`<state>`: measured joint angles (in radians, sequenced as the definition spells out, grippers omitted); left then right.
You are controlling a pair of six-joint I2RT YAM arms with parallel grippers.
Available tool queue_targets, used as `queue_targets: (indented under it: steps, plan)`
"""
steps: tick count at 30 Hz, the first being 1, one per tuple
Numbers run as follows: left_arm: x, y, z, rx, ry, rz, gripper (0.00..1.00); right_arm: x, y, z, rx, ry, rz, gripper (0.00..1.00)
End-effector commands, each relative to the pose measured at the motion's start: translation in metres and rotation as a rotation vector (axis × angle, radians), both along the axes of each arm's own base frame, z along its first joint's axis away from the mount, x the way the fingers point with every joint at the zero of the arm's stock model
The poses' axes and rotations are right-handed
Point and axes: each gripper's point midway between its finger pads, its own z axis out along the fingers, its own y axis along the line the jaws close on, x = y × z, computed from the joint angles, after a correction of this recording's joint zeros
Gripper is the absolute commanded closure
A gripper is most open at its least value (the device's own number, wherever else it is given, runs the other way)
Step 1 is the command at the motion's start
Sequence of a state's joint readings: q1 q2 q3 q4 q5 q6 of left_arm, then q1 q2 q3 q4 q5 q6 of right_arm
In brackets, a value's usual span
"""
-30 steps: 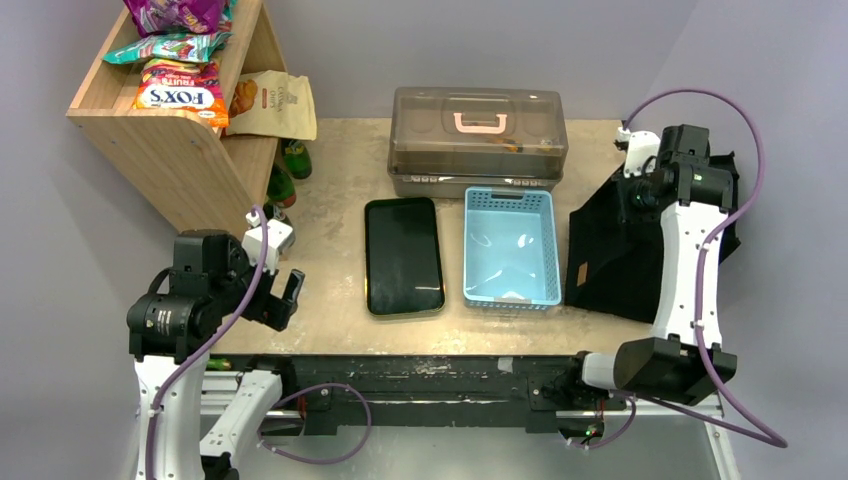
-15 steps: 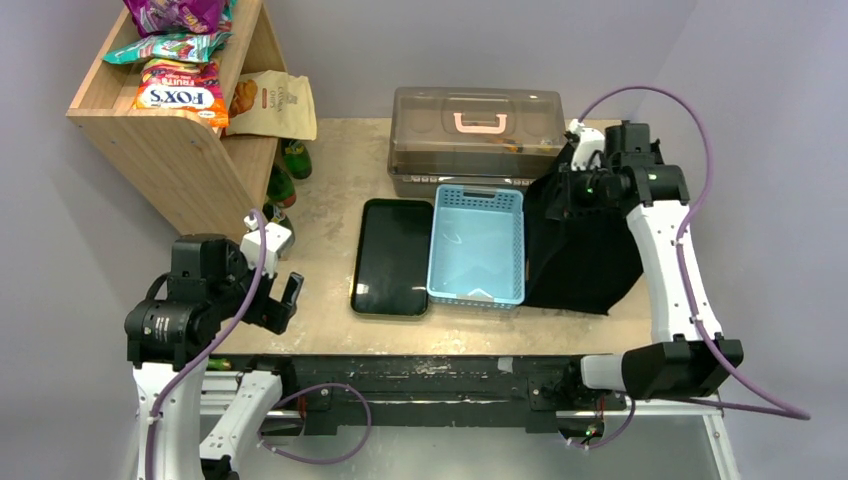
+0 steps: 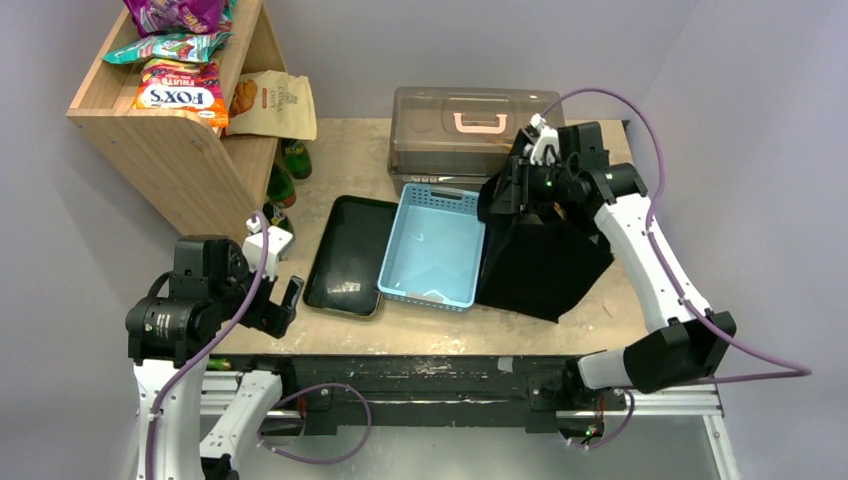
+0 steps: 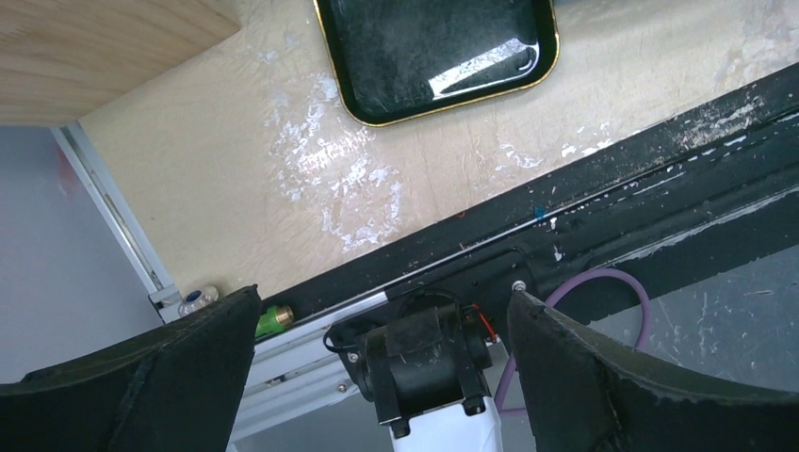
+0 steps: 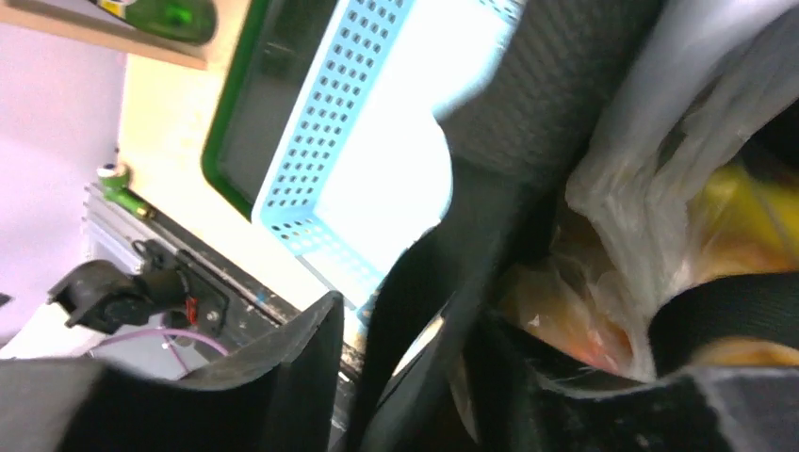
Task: Untie the knot of the grocery bags and take out the mixed food
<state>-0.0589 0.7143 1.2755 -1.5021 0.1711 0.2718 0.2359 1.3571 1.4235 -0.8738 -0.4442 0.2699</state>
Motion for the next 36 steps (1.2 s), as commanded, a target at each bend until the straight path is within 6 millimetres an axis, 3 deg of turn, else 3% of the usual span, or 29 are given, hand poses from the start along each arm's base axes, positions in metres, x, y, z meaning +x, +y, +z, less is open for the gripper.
queue_targets:
  steps: [1, 2, 4, 8, 9, 12, 14, 19, 24, 29, 34, 36]
  plan:
    - [-0.001, -0.004, 0.007, -0.021, -0.001, -0.010, 0.00, 0.014, 0.007, 0.080, 0.000, -0.260, 0.107, 0.36]
    - [0.000, -0.005, 0.007, -0.023, -0.004, -0.016, 0.00, 0.008, -0.005, 0.085, -0.071, -0.262, 0.112, 0.29]
    - [0.000, -0.008, 0.007, -0.036, -0.005, -0.036, 0.00, 0.003, -0.026, 0.099, -0.207, -0.299, 0.140, 0.24]
    - [0.004, -0.016, 0.009, -0.069, -0.002, -0.067, 0.00, -0.013, -0.063, 0.119, -0.388, -0.343, 0.183, 0.22]
    - [0.006, -0.017, 0.009, -0.072, -0.002, -0.068, 0.00, -0.017, -0.072, 0.121, -0.429, -0.351, 0.183, 0.25]
    - [0.011, -0.019, 0.012, -0.082, 0.006, -0.071, 0.00, -0.030, -0.085, 0.113, -0.509, -0.342, 0.222, 0.49]
    - [0.014, -0.021, 0.013, -0.095, 0.009, -0.077, 0.00, -0.033, -0.088, 0.106, -0.524, -0.339, 0.221, 0.57]
    - [0.018, -0.027, 0.015, -0.119, 0.023, -0.090, 0.00, -0.032, -0.066, 0.088, -0.420, -0.313, 0.281, 0.70]
    - [0.023, -0.028, 0.021, -0.126, 0.015, -0.087, 0.00, -0.012, -0.049, 0.064, -0.344, -0.318, 0.279, 0.76]
    - [0.022, -0.026, 0.023, -0.119, 0.011, -0.085, 0.00, -0.001, -0.034, 0.041, -0.286, -0.274, 0.304, 0.75]
    - [0.020, -0.024, 0.021, -0.108, 0.013, -0.085, 0.00, 0.011, -0.040, 0.010, -0.333, -0.240, 0.279, 0.72]
    - [0.020, -0.024, 0.021, -0.106, 0.015, -0.084, 0.00, 0.014, -0.046, -0.002, -0.371, -0.223, 0.274, 0.63]
